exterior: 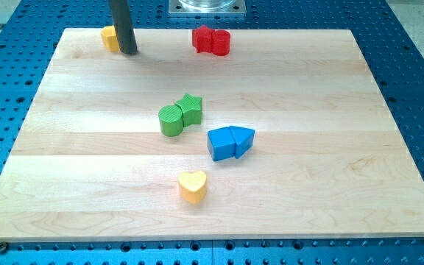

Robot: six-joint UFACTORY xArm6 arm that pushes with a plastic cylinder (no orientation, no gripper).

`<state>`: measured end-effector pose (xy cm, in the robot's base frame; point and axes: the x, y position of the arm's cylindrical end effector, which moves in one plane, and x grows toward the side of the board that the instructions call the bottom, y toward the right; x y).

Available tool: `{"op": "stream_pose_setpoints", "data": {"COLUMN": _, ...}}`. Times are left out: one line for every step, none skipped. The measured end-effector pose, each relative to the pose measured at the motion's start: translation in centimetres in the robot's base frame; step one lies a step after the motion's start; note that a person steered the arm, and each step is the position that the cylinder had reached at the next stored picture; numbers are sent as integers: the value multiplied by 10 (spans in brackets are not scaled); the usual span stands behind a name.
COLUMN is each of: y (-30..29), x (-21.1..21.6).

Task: Touch the top left of the green star

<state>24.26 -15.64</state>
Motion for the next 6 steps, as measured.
{"op": "stream_pose_setpoints", "data": {"y": 10, "x": -1}}
{"op": "stream_pose_setpoints", "data": {"y": -21, "x": -4}}
{"op": "stream_pose_setpoints", "data": {"y": -65, "x": 6}}
{"op": "stream_pose_setpoints", "data": {"y": -62, "x": 45}}
{"op": "stream_pose_setpoints", "data": {"y": 0, "x": 103}}
{"op": "stream_pose_setpoints", "data": {"y": 51, "x": 137}}
